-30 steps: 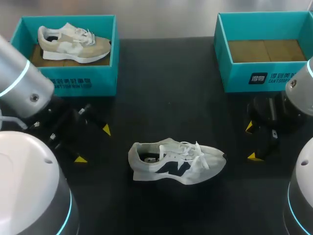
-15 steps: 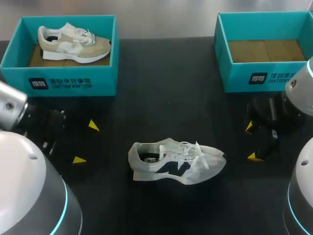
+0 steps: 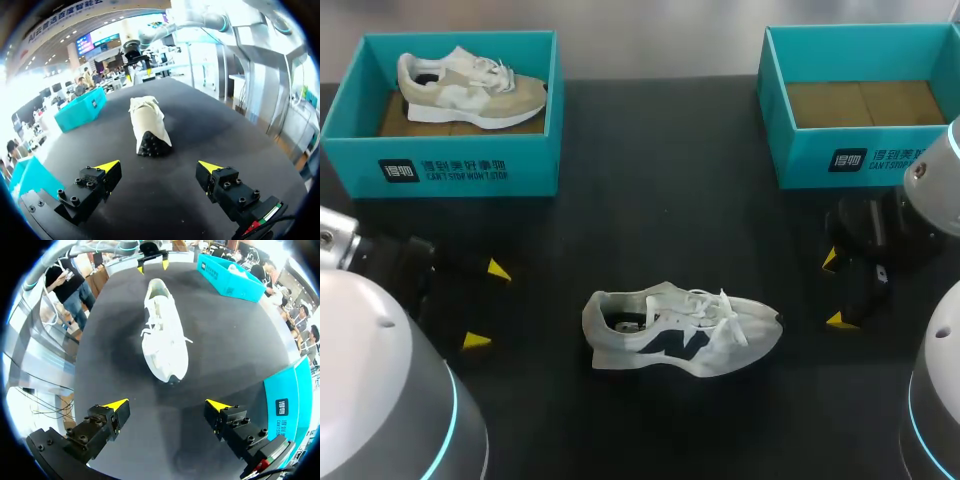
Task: Take the shoe out of the shoebox, open the shoe tongue, remove and reinsert the insole, then place the shoe into the shoebox
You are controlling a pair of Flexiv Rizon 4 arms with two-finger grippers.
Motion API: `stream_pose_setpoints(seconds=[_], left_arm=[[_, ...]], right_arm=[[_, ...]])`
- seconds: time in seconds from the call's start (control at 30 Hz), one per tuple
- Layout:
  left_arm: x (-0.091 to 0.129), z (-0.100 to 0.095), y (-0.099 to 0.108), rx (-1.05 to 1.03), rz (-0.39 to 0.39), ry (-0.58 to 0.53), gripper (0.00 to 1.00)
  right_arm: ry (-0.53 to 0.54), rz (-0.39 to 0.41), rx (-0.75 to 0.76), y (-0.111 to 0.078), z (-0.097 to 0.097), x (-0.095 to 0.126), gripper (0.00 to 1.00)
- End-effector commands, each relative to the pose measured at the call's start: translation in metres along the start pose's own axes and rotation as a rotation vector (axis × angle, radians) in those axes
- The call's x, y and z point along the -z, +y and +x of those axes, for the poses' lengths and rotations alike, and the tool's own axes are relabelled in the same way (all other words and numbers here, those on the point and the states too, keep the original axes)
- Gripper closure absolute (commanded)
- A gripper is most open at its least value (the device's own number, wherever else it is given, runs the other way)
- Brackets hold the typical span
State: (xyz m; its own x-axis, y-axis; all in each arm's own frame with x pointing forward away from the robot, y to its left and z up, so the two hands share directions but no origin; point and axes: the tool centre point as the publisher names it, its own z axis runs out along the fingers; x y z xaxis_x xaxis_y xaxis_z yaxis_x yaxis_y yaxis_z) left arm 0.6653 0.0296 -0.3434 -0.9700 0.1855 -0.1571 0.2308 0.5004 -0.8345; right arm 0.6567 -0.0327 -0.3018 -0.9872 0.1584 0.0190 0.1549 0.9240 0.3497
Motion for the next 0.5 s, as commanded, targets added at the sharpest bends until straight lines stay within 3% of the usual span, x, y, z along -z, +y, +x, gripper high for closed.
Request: stream_pose_setpoints(seconds=[0.03,0.1,0.13,0.5], left_arm=[[-0.0152,-0.0087,0.0271,0.065,0.144,0.026,0.0],[-0.0201,-0.0066,0.0276,0.09,0.16,-0.065,0.0],[-0.0212,-0.0026,0.0221,0.064,0.125,-0.104,0.0],[-0.0212,-0.0026,0.0221,0.064,0.125,-0.104,0.0]], right_arm=[[-0.003,0.002,-0.001,0.0001,0.0009,-0.0012,0.0],[-0.003,0.002,-0.001,0.0001,0.0009,-0.0012,0.0],[-0.003,0.002,-0.001,0.0001,0.0009,-0.0012,0.0],[-0.003,0.002,-0.001,0.0001,0.0009,-0.0012,0.0]])
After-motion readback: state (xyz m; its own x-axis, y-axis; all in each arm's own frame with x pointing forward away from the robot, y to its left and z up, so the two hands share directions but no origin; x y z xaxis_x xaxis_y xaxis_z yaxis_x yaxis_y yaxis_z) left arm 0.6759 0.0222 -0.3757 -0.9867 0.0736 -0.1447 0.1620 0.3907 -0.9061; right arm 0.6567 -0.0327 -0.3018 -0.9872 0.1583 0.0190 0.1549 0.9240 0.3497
